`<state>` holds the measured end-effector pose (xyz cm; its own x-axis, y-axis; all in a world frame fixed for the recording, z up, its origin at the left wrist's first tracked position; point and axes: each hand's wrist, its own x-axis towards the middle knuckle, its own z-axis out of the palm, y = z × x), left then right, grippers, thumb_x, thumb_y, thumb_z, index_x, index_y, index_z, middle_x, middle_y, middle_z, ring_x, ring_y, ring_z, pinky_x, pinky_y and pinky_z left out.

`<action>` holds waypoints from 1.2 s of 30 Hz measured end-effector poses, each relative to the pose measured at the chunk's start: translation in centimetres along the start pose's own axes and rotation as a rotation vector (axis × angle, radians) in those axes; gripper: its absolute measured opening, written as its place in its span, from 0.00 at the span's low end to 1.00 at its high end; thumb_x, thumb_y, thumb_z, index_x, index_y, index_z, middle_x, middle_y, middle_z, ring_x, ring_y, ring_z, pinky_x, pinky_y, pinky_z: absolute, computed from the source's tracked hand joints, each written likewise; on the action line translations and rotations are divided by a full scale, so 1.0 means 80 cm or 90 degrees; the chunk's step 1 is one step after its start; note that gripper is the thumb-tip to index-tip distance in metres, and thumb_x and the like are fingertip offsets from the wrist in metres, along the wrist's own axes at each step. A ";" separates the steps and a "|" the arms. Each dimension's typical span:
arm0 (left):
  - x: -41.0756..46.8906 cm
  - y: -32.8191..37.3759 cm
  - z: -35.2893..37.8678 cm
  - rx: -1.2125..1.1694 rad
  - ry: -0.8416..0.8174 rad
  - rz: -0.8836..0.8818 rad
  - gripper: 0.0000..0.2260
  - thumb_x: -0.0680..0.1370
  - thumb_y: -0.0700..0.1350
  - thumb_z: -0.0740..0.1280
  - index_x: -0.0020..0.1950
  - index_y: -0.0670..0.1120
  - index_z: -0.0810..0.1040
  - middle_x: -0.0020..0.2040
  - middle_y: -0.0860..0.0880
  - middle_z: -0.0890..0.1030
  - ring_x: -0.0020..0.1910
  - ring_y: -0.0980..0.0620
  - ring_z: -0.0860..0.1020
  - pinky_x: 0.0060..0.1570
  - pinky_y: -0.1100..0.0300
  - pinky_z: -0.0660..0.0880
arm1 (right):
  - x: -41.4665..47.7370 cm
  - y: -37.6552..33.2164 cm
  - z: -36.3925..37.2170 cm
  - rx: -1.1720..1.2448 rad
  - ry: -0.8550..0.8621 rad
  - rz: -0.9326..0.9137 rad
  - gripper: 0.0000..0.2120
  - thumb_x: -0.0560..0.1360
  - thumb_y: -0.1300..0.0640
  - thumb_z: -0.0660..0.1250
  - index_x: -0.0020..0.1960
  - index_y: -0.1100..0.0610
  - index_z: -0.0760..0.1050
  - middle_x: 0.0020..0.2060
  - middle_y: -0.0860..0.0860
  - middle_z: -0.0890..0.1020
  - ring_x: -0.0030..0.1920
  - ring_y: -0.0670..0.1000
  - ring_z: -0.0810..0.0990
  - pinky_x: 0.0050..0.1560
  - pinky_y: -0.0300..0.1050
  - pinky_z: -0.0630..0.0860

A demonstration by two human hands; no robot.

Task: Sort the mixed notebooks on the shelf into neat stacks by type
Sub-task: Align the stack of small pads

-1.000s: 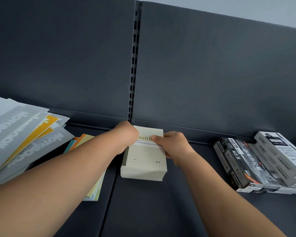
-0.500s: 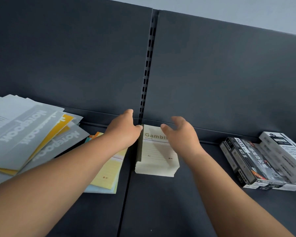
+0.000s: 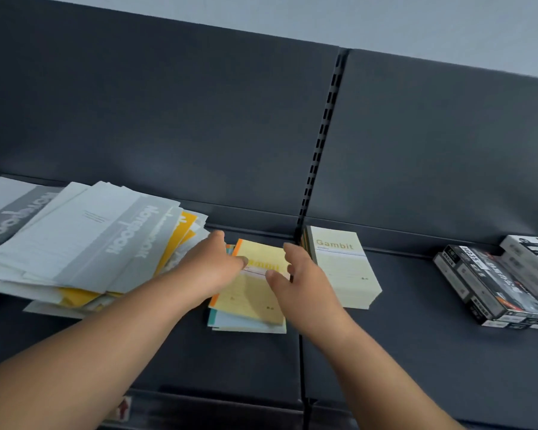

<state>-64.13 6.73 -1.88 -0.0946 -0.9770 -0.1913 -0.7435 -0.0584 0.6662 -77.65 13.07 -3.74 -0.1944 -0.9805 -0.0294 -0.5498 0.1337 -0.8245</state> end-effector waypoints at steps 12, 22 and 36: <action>0.000 -0.036 0.017 -0.286 -0.108 -0.119 0.06 0.78 0.41 0.66 0.53 0.43 0.72 0.52 0.46 0.80 0.49 0.48 0.77 0.47 0.56 0.75 | -0.015 0.011 0.038 -0.005 -0.015 0.110 0.31 0.81 0.62 0.59 0.79 0.53 0.49 0.67 0.50 0.72 0.62 0.50 0.75 0.45 0.34 0.73; 0.008 -0.048 0.005 -0.448 -0.190 -0.239 0.07 0.75 0.32 0.66 0.51 0.41 0.78 0.49 0.43 0.84 0.50 0.45 0.81 0.59 0.52 0.75 | -0.011 0.029 0.032 0.041 -0.032 0.114 0.25 0.77 0.66 0.60 0.70 0.47 0.65 0.54 0.42 0.79 0.52 0.42 0.79 0.36 0.28 0.73; -0.019 -0.061 -0.009 -0.465 -0.164 0.008 0.23 0.73 0.25 0.63 0.61 0.48 0.74 0.54 0.47 0.83 0.57 0.46 0.79 0.62 0.46 0.73 | -0.004 0.012 0.026 0.285 0.056 0.086 0.18 0.77 0.67 0.64 0.62 0.50 0.72 0.56 0.47 0.81 0.59 0.49 0.79 0.62 0.53 0.76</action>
<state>-59.84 8.31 -4.32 -0.3177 -0.9053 -0.2820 -0.1251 -0.2548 0.9589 -76.44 13.20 -5.69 -0.3185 -0.9402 -0.1207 -0.1143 0.1645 -0.9797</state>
